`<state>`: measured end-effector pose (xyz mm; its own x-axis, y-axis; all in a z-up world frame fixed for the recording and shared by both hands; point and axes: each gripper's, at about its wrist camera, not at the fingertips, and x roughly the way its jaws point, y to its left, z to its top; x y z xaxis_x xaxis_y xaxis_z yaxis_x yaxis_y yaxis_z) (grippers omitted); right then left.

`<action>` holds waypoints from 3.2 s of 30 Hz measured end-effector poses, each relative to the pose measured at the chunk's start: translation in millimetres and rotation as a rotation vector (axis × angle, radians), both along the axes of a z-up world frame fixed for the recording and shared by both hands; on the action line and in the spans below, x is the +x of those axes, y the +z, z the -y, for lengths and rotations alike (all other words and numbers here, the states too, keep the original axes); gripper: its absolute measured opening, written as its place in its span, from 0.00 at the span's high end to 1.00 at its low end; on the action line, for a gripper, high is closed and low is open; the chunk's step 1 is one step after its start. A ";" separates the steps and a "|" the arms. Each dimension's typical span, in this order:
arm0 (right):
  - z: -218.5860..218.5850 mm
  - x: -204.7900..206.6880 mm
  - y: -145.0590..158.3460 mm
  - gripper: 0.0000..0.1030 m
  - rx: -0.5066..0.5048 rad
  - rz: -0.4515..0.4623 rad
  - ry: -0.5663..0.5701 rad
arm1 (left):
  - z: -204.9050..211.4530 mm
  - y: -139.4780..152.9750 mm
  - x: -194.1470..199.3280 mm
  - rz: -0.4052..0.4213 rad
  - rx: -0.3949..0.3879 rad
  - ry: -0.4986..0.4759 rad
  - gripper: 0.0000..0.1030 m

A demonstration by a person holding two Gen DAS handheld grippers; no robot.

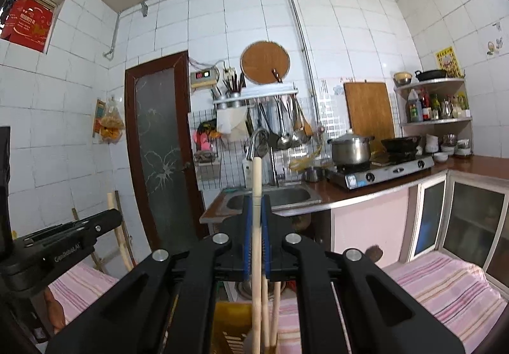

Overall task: Organize utensils
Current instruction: 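Lower both chopsticks into the holder and open both tools, then move the right tool back to the table and grasp a wooden chopstick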

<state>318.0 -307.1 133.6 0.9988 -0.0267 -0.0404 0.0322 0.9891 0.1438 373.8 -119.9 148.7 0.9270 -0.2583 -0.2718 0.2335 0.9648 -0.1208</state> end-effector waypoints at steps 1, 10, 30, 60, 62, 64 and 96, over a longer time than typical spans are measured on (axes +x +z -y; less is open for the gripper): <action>1.4 -0.5 -3.5 0.94 0.001 -0.013 0.002 | -0.4 -3.4 -1.7 -0.009 0.005 0.000 0.95; 3.9 -14.2 -25.5 0.47 -0.006 -0.176 0.002 | -38.7 -11.7 -46.6 -0.073 0.050 0.078 0.52; -29.0 -147.0 -58.3 0.28 0.003 -0.345 0.066 | -139.9 -33.1 -201.1 -0.152 0.102 0.178 0.06; -124.4 -157.7 -190.9 0.54 -0.129 -0.796 0.252 | -157.0 -183.7 -180.8 -0.487 0.146 0.223 0.06; -128.2 -157.7 -188.6 0.56 -0.139 -0.799 0.259 | -154.8 -182.8 -181.1 -0.488 0.154 0.219 0.06; -132.0 -159.2 -185.3 0.59 -0.132 -0.806 0.282 | -151.8 -181.4 -181.7 -0.484 0.160 0.216 0.06; -43.0 -154.0 -190.1 0.93 -0.014 -0.841 0.114 | -29.0 -199.9 -168.6 -0.645 0.229 0.028 0.36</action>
